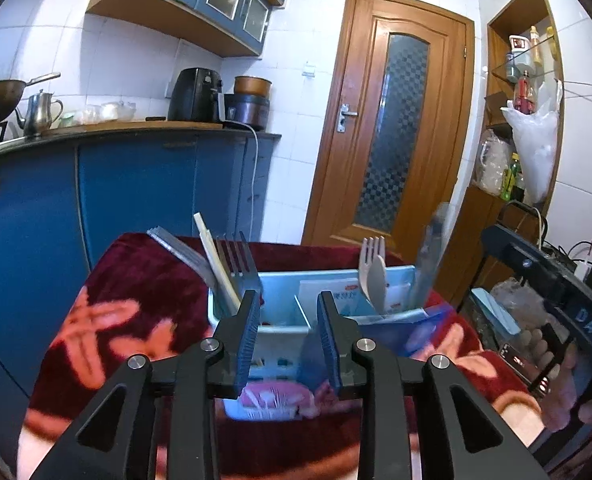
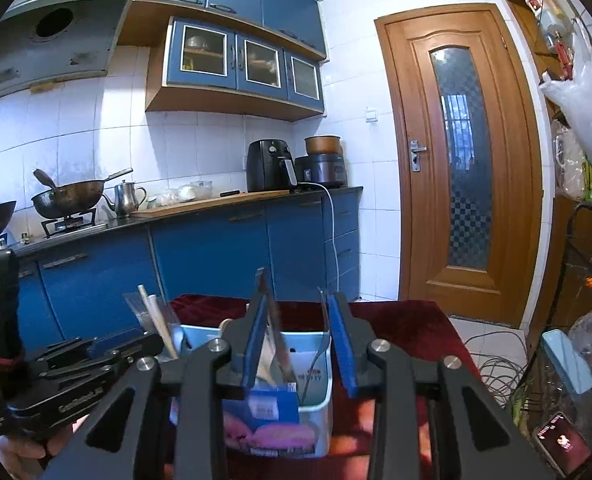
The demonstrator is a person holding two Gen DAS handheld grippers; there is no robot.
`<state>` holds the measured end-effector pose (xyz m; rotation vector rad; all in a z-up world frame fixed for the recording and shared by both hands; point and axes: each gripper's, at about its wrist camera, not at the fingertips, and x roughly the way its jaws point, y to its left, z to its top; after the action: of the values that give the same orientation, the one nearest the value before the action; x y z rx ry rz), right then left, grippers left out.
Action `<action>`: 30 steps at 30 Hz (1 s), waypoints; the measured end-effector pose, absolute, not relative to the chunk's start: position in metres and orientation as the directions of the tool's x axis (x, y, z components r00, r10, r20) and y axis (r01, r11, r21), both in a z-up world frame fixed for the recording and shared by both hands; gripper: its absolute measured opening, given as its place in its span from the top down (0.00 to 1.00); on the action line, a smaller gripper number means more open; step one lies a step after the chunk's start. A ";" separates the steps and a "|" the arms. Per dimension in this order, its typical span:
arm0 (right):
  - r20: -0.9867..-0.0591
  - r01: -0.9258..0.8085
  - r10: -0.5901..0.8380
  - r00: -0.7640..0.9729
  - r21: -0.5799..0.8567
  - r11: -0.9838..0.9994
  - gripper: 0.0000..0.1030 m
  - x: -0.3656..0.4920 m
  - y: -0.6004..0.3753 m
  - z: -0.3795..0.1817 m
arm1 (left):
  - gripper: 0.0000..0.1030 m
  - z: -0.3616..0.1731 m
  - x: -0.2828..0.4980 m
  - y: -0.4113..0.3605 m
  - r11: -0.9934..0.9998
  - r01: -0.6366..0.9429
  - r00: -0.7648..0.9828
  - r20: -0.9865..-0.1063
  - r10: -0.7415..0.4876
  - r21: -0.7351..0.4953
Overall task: Organize utensils
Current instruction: 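Move the right tool to the last chopsticks and grasp one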
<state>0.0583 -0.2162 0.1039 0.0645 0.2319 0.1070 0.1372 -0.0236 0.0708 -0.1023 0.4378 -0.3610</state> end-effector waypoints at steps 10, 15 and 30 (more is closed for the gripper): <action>-0.342 -0.124 0.159 0.926 0.124 0.985 0.66 0.006 -0.212 0.109 | 0.71 0.079 0.077 -0.020 0.933 0.340 0.808 -0.472 -0.353 -0.116; -0.416 -0.132 0.174 0.893 0.127 0.983 0.66 -0.010 -0.211 0.093 | 0.71 0.074 0.054 -0.017 0.930 0.344 0.770 -0.528 -0.358 -0.129; -0.660 -0.140 0.207 0.722 0.154 0.978 0.66 -0.021 -0.213 0.018 | 0.71 0.034 0.026 -0.012 0.943 0.317 0.701 -0.643 -0.307 -0.104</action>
<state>-0.0207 -0.2134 0.0183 0.0952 0.7403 0.1921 0.0262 -0.0118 0.0335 0.0155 0.7134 -0.3472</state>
